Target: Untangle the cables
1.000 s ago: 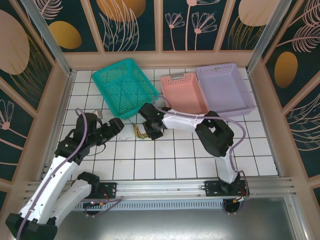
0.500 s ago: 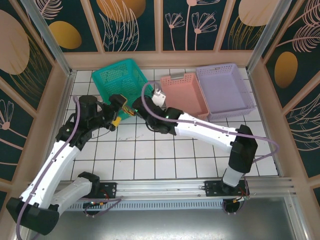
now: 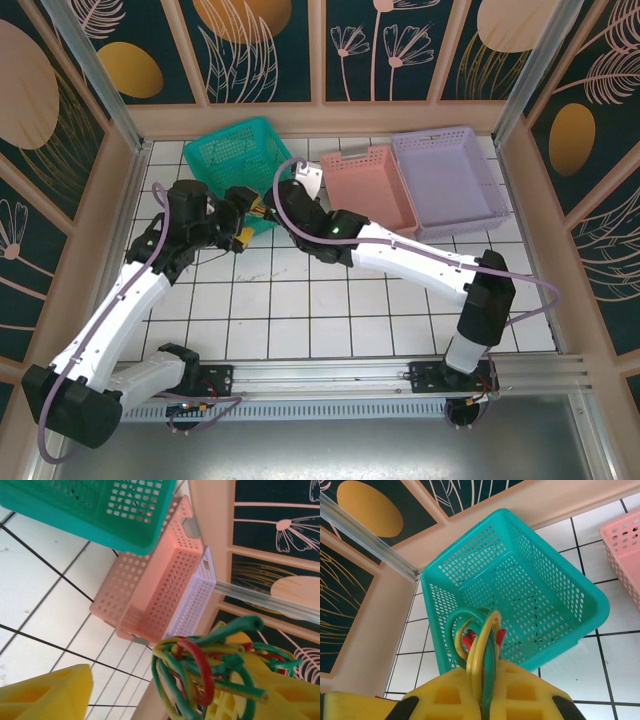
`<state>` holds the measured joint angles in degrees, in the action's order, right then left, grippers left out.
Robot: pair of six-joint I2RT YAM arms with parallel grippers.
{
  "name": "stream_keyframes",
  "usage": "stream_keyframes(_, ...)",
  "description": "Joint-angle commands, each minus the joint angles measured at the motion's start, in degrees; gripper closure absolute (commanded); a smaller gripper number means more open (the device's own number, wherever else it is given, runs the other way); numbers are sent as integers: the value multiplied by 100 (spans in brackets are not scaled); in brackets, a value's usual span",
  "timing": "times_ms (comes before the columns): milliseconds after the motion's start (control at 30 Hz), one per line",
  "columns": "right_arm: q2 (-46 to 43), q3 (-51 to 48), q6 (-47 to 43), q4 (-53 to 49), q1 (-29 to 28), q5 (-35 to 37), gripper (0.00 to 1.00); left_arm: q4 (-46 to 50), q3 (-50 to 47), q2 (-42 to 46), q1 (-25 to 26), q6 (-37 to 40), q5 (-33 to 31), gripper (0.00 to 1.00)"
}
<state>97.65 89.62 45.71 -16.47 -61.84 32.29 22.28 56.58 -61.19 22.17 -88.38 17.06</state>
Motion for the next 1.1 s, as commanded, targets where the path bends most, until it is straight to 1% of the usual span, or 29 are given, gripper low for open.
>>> stream_keyframes(0,-219,158,-26,89,96,-331,100,-493,-32,-228,136,-275,-138,31)
stream_keyframes(33,-245,126,27,91,135,-418,100,-528,-16,-286,168,-281,-178,33)
stream_keyframes(167,-406,-7,335,111,286,-696,100,-681,-50,-407,233,-261,-404,51)
stream_keyframes(233,-500,-24,490,113,371,-877,100,-700,-55,-429,235,-173,-555,56)
stream_keyframes(267,-545,-24,612,88,420,-956,100,-691,-53,-438,235,-108,-667,61)
stream_keyframes(333,-622,-30,909,2,563,-1229,100,-899,-247,-405,230,-45,-824,77)
stream_keyframes(367,-650,-33,1149,-84,658,-1414,100,-1176,-321,-387,234,28,-846,90)
stream_keyframes(400,-651,-4,1484,-272,799,-1643,100,-1494,-369,-383,230,193,-815,100)
stream_keyframes(433,-644,26,1880,-466,960,-1916,100,-1676,-363,-408,235,414,-766,100)
stream_keyframes(533,-646,6,3257,-1203,1560,-2873,100,-1772,-121,-472,243,1601,-594,100)
stream_keyframes(567,-682,-158,3752,-1397,1857,-3387,100,-1894,-120,-391,259,2054,-540,100)
stream_keyframes(600,-730,-482,4274,-1330,2136,-4001,100,-2040,-168,-243,276,2466,-516,100)
stream_keyframes(633,-799,-858,4749,-1142,2335,-4555,100,-2217,-285,-88,276,2795,-461,100)
stream_keyframes(667,-898,-1399,5334,-718,2546,-5186,100,-2512,-472,106,280,3187,-277,100)
stream_keyframes(700,-1008,-1958,5932,-71,2665,-5710,100,-2837,-651,306,283,3598,-44,100)
stream_keyframes(767,-1137,-2900,7036,1218,2759,-6343,100,-3308,-1040,658,345,4381,399,100)
stream_keyframes(800,-1149,-3033,7235,1434,2815,-6451,100,-3378,-1192,792,391,4779,570,100)
stream_keyframes(833,-1126,-2954,7172,1295,2879,-6524,100,-3320,-1288,888,425,5054,609,100)
stream_keyframes(900,-1049,-2529,6606,684,2982,-6550,100,-3147,-1418,951,437,5295,505,100)
stream_keyframes(933,-1023,-2324,6296,488,3014,-6497,94,-3103,-1400,915,437,5254,445,100)
stream_keyframes(967,-970,-1981,5645,165,3020,-6361,85,-3076,-1338,835,437,5141,423,100)
stream_keyframes(1000,-881,-1576,4960,-384,3020,-6191,85,-3082,-1247,744,439,4954,373,100)
stream_keyframes(1033,-801,-1191,4395,-877,3019,-6016,96,-3049,-1174,686,437,4738,238,100)
stream_keyframes(1067,-765,-913,3915,-1242,3006,-5725,100,-2965,-1077,613,437,4483,30,100)
